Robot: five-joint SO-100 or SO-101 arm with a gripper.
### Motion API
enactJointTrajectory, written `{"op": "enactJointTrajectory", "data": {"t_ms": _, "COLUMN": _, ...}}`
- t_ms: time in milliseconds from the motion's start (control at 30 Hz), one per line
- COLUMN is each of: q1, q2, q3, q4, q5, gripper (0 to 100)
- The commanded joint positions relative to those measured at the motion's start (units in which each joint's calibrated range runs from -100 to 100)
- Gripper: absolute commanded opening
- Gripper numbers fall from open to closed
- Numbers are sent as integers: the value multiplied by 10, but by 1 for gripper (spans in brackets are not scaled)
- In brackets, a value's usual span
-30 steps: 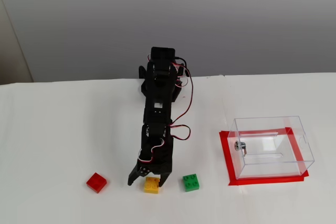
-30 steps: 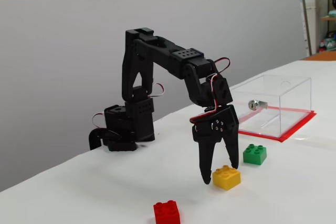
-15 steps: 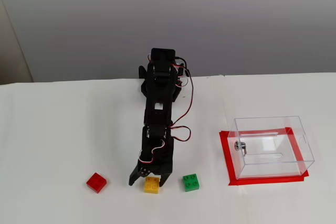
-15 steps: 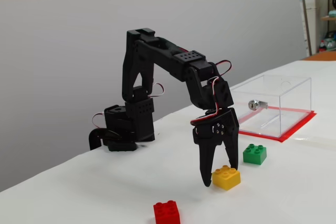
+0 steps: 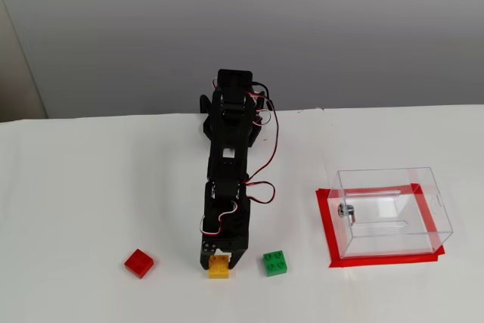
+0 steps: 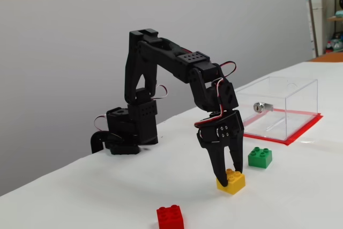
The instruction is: Pick the yellow lego brick and place it into the transparent box
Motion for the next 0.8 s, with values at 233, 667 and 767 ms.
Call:
{"op": "enactJointTrajectory", "data": {"t_ms": 233, "q1": -1, "q2": -7, "q3": -14, "q4": 1, "q5": 0, "gripper": 15}}
{"op": "enactJointTrajectory", "data": {"t_ms": 667, "q1": -8, "q2": -60, "q3": -14, "q4": 6, "q5": -1, "gripper": 15}}
{"op": "enactJointTrajectory", "data": {"t_ms": 767, "q1": -15, "q2": -98, "q3": -14, "q4": 13, "q5": -1, "gripper": 15}}
